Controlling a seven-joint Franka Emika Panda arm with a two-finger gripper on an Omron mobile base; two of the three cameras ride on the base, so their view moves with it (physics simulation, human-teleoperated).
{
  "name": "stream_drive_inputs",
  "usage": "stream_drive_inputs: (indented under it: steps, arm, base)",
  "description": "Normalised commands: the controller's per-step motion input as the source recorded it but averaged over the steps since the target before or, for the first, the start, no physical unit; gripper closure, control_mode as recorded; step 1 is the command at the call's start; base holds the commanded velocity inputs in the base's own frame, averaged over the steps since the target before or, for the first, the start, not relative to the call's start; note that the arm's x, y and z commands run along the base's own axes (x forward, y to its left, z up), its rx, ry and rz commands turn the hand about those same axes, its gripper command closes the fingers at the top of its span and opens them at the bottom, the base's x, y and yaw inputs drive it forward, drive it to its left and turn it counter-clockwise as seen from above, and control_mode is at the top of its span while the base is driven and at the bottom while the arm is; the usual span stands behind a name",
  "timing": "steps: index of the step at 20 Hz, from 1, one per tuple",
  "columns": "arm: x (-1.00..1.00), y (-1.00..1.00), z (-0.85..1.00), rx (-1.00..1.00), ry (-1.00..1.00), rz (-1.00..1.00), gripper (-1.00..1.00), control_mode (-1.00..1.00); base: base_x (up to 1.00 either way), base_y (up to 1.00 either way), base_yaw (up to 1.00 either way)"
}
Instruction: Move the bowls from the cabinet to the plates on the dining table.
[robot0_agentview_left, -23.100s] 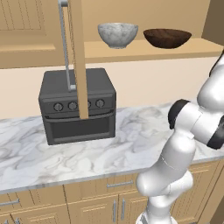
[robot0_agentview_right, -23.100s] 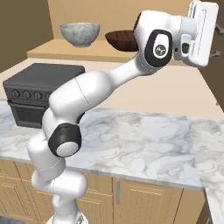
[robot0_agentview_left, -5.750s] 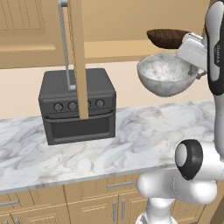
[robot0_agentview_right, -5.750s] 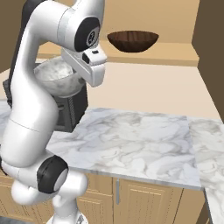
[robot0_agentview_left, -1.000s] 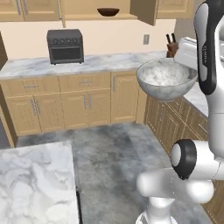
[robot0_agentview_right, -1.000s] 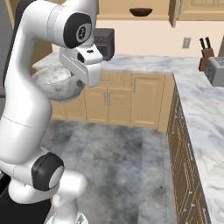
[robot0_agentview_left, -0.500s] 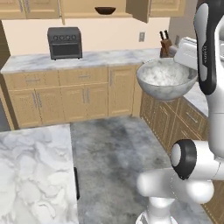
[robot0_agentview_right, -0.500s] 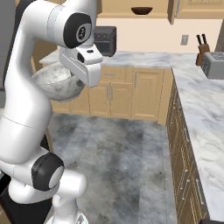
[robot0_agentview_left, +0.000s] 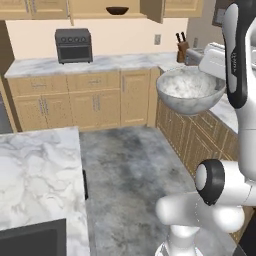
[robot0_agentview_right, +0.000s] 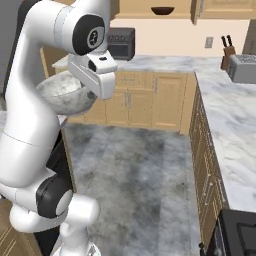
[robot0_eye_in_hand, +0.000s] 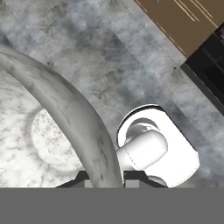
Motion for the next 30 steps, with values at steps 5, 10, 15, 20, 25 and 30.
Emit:
stream_drive_inputs:
  steps: [5, 10, 15, 20, 25, 30]
  arm:
    - [0.00, 0.00, 0.00, 0.00, 0.00, 0.00, 1.00, 1.00]
    - [0.00, 0.00, 0.00, 0.00, 0.00, 0.00, 1.00, 1.00]
    - [0.00, 0.00, 0.00, 0.00, 0.00, 0.00, 1.00, 1.00]
    - [0.00, 0.00, 0.00, 0.00, 0.00, 0.00, 1.00, 1.00]
    - [0.00, 0.00, 0.00, 0.00, 0.00, 0.00, 1.00, 1.00]
    - [0.00, 0.00, 0.00, 0.00, 0.00, 0.00, 1.00, 1.00]
  base:
    - [-0.62, 0.00, 0.00]
    - [-0.62, 0.00, 0.00]
    - [-0.62, 0.00, 0.00]
    - [-0.62, 0.00, 0.00]
    - [-0.62, 0.00, 0.00]
    - [-0.62, 0.00, 0.00]
